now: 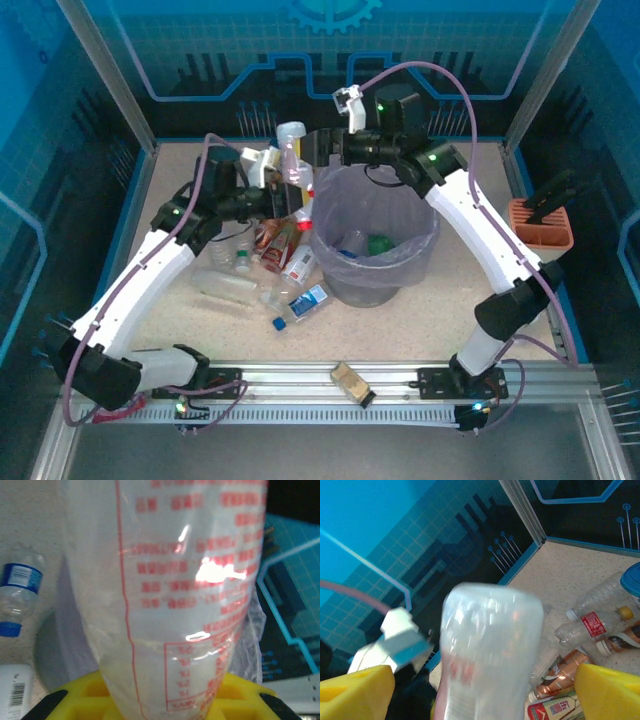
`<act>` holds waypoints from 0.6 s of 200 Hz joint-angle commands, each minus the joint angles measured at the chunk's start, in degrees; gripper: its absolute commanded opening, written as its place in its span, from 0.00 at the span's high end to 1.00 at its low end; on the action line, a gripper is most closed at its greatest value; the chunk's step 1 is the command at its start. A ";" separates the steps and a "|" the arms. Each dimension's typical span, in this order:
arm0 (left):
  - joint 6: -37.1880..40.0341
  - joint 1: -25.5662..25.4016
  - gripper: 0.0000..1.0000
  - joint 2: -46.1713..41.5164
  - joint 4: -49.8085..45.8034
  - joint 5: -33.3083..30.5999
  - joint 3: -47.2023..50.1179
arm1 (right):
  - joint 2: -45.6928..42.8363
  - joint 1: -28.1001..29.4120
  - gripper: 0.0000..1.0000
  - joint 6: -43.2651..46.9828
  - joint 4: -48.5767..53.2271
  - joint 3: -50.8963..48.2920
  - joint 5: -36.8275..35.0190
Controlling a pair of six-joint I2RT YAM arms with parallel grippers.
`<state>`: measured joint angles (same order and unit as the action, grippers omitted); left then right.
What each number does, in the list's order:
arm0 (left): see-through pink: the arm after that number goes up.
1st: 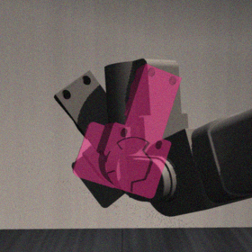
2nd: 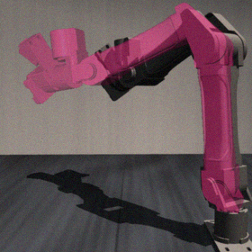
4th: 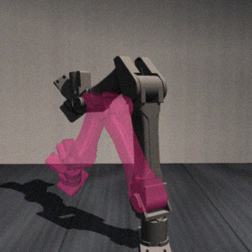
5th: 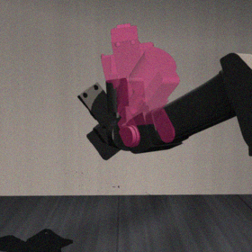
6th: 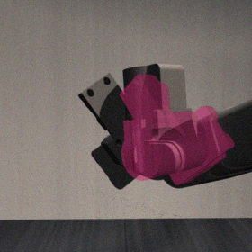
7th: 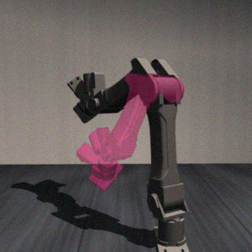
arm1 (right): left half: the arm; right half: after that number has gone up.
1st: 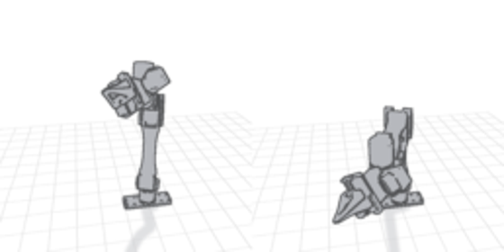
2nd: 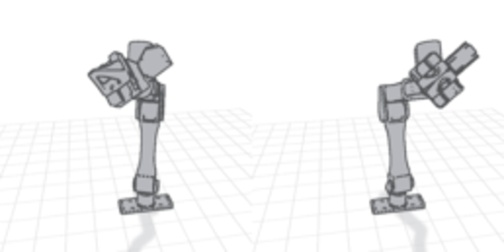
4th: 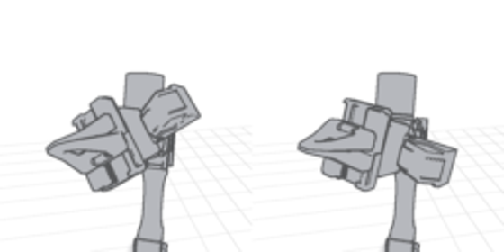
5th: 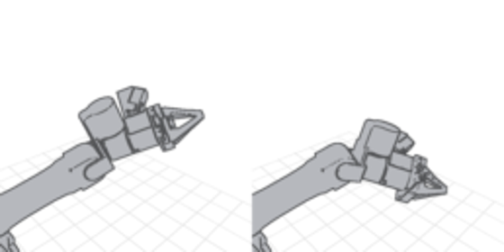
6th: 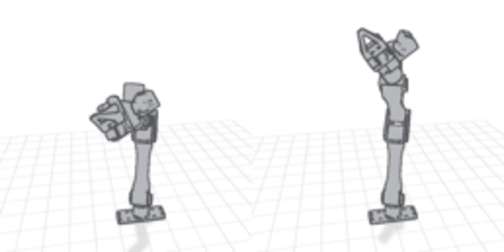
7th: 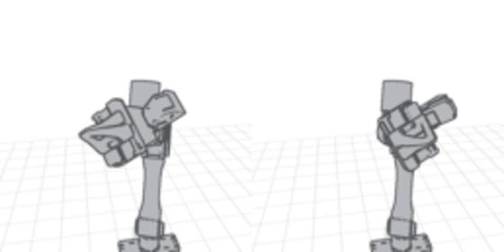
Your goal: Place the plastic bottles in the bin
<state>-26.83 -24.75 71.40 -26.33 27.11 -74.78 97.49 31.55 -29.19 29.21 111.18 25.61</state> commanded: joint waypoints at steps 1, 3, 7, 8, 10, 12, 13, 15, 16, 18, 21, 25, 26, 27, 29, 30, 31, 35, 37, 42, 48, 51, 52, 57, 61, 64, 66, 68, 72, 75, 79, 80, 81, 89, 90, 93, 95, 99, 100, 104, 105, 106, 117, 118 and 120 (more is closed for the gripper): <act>3.36 -1.97 0.74 -1.54 1.58 1.52 0.93 | 1.59 0.18 0.09 -1.22 -1.35 2.54 1.86; 3.36 -2.08 0.74 -1.48 1.57 1.47 0.84 | 1.68 0.18 0.10 -1.35 -1.53 2.49 2.07; 3.43 -2.25 0.74 -1.36 1.69 1.73 0.78 | 1.94 0.18 0.11 -1.63 -1.86 2.47 2.60; 3.44 -2.24 0.74 -1.35 1.70 1.76 0.83 | 1.97 0.18 0.12 -1.73 -1.91 2.51 2.73; 3.49 -2.28 0.74 -1.28 1.67 1.86 0.73 | 2.06 0.18 0.13 -1.79 -1.95 2.48 2.97; 3.53 -2.37 0.74 -1.26 1.66 1.95 0.70 | 2.12 0.22 0.14 -1.87 -1.92 2.47 3.12; 3.53 -2.43 0.74 -1.17 1.65 1.96 0.65 | 2.19 0.16 0.14 -1.90 -1.90 2.51 3.17; 3.58 -2.48 0.74 -1.17 1.66 1.97 0.57 | 2.29 0.17 0.16 -1.92 -1.84 2.57 3.25; 3.60 -2.44 0.74 -1.13 1.60 1.89 0.59 | 2.32 0.18 0.16 -1.92 -1.86 2.56 3.28; 3.62 -2.50 0.74 -1.16 1.60 1.87 0.53 | 2.39 0.07 0.18 -1.94 -1.79 2.56 3.33; 3.56 -2.54 0.74 -1.09 1.58 1.71 0.39 | 2.48 0.09 0.20 -1.90 -1.50 2.68 3.31; 3.51 -2.56 0.74 -1.08 1.63 1.67 0.26 | 2.52 0.05 0.24 -1.86 -1.22 2.65 3.24; 3.53 -2.57 0.74 -1.04 1.67 1.65 0.26 | 2.53 0.07 0.24 -1.89 -1.15 2.64 3.23; 3.53 -2.53 0.75 -1.06 1.70 1.68 0.21 | 2.53 0.08 0.25 -1.86 -1.08 2.64 3.18; 3.54 -2.61 0.74 -1.03 1.71 1.71 0.22 | 2.46 0.02 0.27 -1.78 -1.06 2.60 3.10; 3.54 -2.60 0.75 -1.01 1.76 1.75 0.24 | 2.45 0.01 0.28 -1.76 -0.99 2.53 3.08; 3.49 -2.59 0.74 -1.09 1.78 1.78 0.20 | 2.36 0.01 0.29 -1.80 -0.95 2.54 3.06; 3.55 -2.59 0.74 -1.17 1.89 1.75 0.25 | 2.23 0.00 0.31 -1.75 -0.95 2.28 2.93; 3.54 -2.58 0.74 -1.17 1.89 1.77 0.23 | 2.14 -0.06 0.32 -1.77 -0.99 2.18 2.84; 3.46 -2.60 0.74 -1.25 2.06 1.59 0.24 | 1.82 -0.09 0.35 -1.74 -1.29 1.80 2.71; 3.37 -2.61 0.74 -1.34 2.15 1.53 0.25 | 1.38 -0.22 0.40 -1.75 -1.84 1.28 2.61; 3.34 -2.60 0.74 -1.32 2.25 1.54 0.22 | 1.24 -0.30 0.42 -1.79 -2.02 1.02 2.56; 3.31 -2.59 0.74 -1.38 2.29 1.54 0.24 | 1.14 -0.32 0.43 -1.86 -2.12 0.95 2.54; 3.19 -2.61 0.73 -1.48 2.48 1.35 0.30 | 0.89 -0.47 0.46 -2.05 -2.50 0.61 2.52; 3.03 -2.66 0.71 -1.50 2.56 1.18 0.40 | 0.71 -0.61 0.49 -2.16 -2.84 0.40 2.52; 2.90 -2.62 0.69 -1.59 2.59 1.04 0.40 | 0.49 -0.66 0.50 -2.36 -3.27 0.22 2.59; 2.85 -2.66 0.68 -1.60 2.73 0.93 0.40 | 0.45 -0.68 0.50 -2.36 -3.37 0.20 2.60; 2.84 -2.62 0.67 -1.67 2.76 0.82 0.49 | 0.38 -0.74 0.51 -2.49 -3.69 0.11 2.67; 2.76 -2.64 0.64 -1.76 2.85 0.69 0.51 | 0.24 -0.86 0.51 -2.60 -4.15 -0.05 2.80; 2.65 -2.59 0.61 -1.77 2.91 0.55 0.45 | 0.16 -0.94 0.51 -2.81 -4.56 -0.10 2.96; 2.53 -2.64 0.55 -1.90 2.97 0.36 0.50 | 0.03 -1.05 0.52 -3.01 -5.04 -0.21 3.15; 2.46 -2.61 0.55 -1.93 2.96 0.29 0.51 | -0.04 -1.09 0.52 -3.04 -5.26 -0.23 3.23; 2.43 -2.60 0.53 -1.95 3.00 0.26 0.51 | -0.03 -1.12 0.52 -3.10 -5.37 -0.25 3.27; 2.22 -2.60 0.40 -2.32 3.20 -0.05 0.60 | -0.32 -1.27 0.54 -3.42 -6.59 -0.34 3.63; 2.22 -2.59 0.39 -2.40 3.25 -0.05 0.65 | -0.35 -1.29 0.54 -3.51 -6.78 -0.34 3.69; 2.13 -2.65 0.35 -2.65 3.43 -0.16 0.77 | -0.50 -1.36 0.54 -3.57 -7.20 -0.35 3.74; 2.09 -2.62 0.32 -2.82 3.62 -0.29 0.93 | -0.54 -1.44 0.55 -3.65 -7.52 -0.30 3.73; 1.81 -2.56 0.27 -3.19 3.84 -0.62 1.21 | -0.75 -1.52 0.55 -3.76 -8.05 -0.22 3.75; 1.71 -2.57 0.26 -3.24 3.83 -0.77 1.26 | -0.78 -1.55 0.55 -3.76 -8.17 -0.19 3.79; 1.28 -2.47 0.21 -3.70 3.73 -1.61 1.42 | -0.93 -1.73 0.55 -3.85 -8.64 0.05 3.88; 1.13 -2.48 0.21 -3.80 3.65 -1.88 1.45 | -0.96 -1.78 0.55 -3.85 -8.73 0.12 3.90; 1.02 -2.44 0.20 -3.93 3.47 -2.10 1.42 | -0.97 -1.77 0.55 -3.86 -8.86 0.19 3.91; -0.02 -1.57 0.11 -4.78 1.00 -4.82 1.07 | -1.30 -2.23 0.56 -3.79 -9.53 1.15 4.10; -0.09 -1.42 0.10 -4.86 0.79 -4.98 1.06 | -1.32 -2.30 0.56 -3.78 -9.57 1.28 4.10; -0.22 -1.19 0.09 -5.04 0.43 -5.30 1.18 | -1.42 -2.40 0.56 -3.77 -9.65 1.51 4.10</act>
<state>-25.82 -26.81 69.91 -24.56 25.91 -74.19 98.98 30.39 -32.16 24.36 111.39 28.23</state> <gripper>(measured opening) 0.852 0.492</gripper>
